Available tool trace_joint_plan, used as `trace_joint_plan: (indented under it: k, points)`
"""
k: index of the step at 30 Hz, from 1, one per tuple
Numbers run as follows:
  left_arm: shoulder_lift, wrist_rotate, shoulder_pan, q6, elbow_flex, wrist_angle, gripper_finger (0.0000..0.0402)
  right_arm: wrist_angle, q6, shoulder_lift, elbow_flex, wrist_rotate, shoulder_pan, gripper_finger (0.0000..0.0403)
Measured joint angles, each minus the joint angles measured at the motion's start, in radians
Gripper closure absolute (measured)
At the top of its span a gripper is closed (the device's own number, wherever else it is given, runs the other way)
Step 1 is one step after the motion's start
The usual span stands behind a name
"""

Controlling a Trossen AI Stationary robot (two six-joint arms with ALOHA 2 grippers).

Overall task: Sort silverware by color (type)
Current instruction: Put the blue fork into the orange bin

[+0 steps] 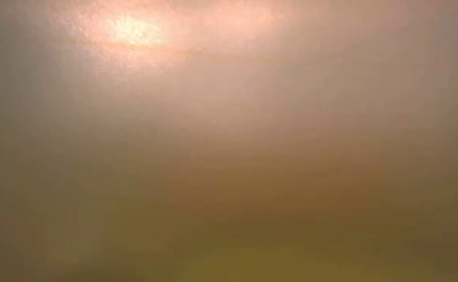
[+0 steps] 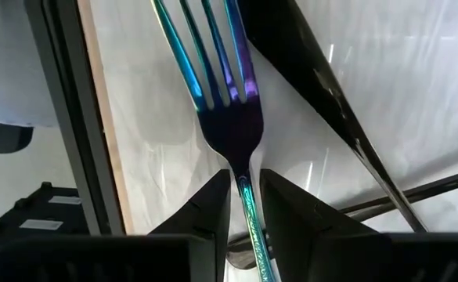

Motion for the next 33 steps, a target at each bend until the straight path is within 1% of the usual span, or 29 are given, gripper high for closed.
trace_joint_plan:
  k: [4, 7, 10, 15, 18, 21, 23, 26, 30, 33]
  points:
    - [0.0, 0.0, 0.0, 0.0, 0.0, 0.0, 0.0327, 0.009, -0.051, 0.0, -0.004, 0.0, 0.0, 0.0341]
    - [0.0, 0.0, 0.0, 0.0, 0.0, 0.0, 0.0327, 0.023, -0.112, -0.003, -0.003, -0.007, 0.0, 0.0362]
    - [0.0, 0.0, 0.0, 0.0, 0.0, 0.0, 0.0327, 0.021, -0.125, -0.005, 0.0, -0.007, 0.0, 0.0386]
    - [0.0, 0.0, 0.0, 0.0, 0.0, 0.0, 0.0327, 0.023, -0.148, -0.009, 0.004, -0.061, -0.003, 0.039]
    - [0.0, 0.0, 0.0, 0.0, 0.0, 0.001, 0.0327, 0.051, -0.146, -0.034, 0.004, -0.106, -0.001, 0.0391]
    - [0.0, 0.0, 0.0, 0.0, 0.0, 0.001, 0.0327, 0.035, -0.131, -0.083, 0.004, -0.114, 0.003, 0.0392]
    - [0.0, 0.0, 0.0, 0.0, 0.0, 0.0, 0.0327, 0.042, -0.115, -0.118, 0.005, -0.101, 0.0, 0.0392]
    - [0.0, 0.0, 0.0, 0.0, 0.0, 0.001, 0.0327, 0.032, -0.099, -0.165, 0.002, -0.017, -0.002, 0.0392]
    - [0.0, 0.0, 0.0, 0.0, 0.0, -0.001, 0.0327, 0.033, -0.126, -0.247, 0.003, 0.184, -0.028, 0.0393]
    - [0.0, 0.0, 0.0, 0.0, 0.0, -0.002, 0.0327, 0.032, -0.211, -0.3, 0.003, 0.339, -0.077, 0.0393]
